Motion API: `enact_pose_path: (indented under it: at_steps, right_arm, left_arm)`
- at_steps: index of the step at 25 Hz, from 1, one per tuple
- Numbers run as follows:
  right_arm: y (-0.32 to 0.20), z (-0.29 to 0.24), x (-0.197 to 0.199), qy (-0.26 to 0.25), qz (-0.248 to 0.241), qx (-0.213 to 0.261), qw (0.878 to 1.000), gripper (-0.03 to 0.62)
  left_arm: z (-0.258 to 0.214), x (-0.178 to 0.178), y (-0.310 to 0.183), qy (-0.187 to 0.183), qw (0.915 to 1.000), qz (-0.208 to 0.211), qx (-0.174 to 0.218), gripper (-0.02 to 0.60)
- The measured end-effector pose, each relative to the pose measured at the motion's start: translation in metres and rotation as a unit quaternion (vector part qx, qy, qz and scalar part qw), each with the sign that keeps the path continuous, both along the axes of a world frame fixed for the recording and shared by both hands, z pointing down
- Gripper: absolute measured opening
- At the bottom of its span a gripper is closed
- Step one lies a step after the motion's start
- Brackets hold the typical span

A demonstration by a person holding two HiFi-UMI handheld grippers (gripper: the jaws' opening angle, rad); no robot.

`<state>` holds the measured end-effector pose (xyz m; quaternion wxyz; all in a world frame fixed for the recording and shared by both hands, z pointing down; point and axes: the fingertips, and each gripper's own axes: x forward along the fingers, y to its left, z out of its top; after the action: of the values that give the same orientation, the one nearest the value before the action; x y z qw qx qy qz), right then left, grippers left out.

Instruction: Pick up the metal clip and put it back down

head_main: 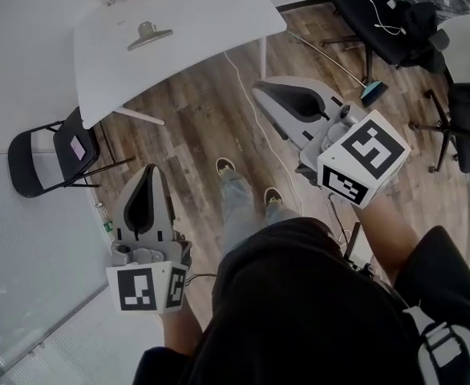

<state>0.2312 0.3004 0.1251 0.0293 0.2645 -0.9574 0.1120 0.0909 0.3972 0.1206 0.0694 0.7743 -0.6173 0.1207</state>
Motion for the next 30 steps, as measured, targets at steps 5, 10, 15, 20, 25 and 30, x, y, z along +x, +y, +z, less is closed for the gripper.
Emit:
enact_pose_path:
  at_steps: [5, 10, 15, 20, 25, 30]
  right_arm:
    - [-0.023, 0.012, -0.014, 0.009, 0.004, -0.013, 1.0, 0.018]
    - [-0.053, 0.022, -0.034, 0.017, 0.005, -0.021, 1.0, 0.018]
    - [-0.078, 0.026, -0.054, 0.026, 0.007, -0.024, 0.999, 0.018]
    - [-0.101, 0.024, -0.084, 0.036, 0.009, -0.024, 0.999, 0.018]
    - [-0.123, 0.02, -0.114, 0.046, 0.003, -0.027, 0.999, 0.018]
    - [-0.14, 0.014, -0.14, 0.054, -0.001, -0.025, 0.998, 0.018]
  left_arm:
    - [0.01, -0.013, -0.028, 0.007, 0.9999, 0.009, -0.007, 0.021]
    - [0.017, -0.032, -0.061, 0.012, 0.9997, 0.014, -0.014, 0.021]
    - [0.022, -0.051, -0.086, 0.021, 0.9995, 0.02, -0.015, 0.021]
    - [0.022, -0.082, -0.11, 0.029, 0.9993, 0.02, -0.014, 0.021]
    - [0.018, -0.109, -0.134, 0.039, 0.9989, 0.02, -0.014, 0.021]
    - [0.016, -0.134, -0.15, 0.048, 0.9985, 0.023, -0.014, 0.021]
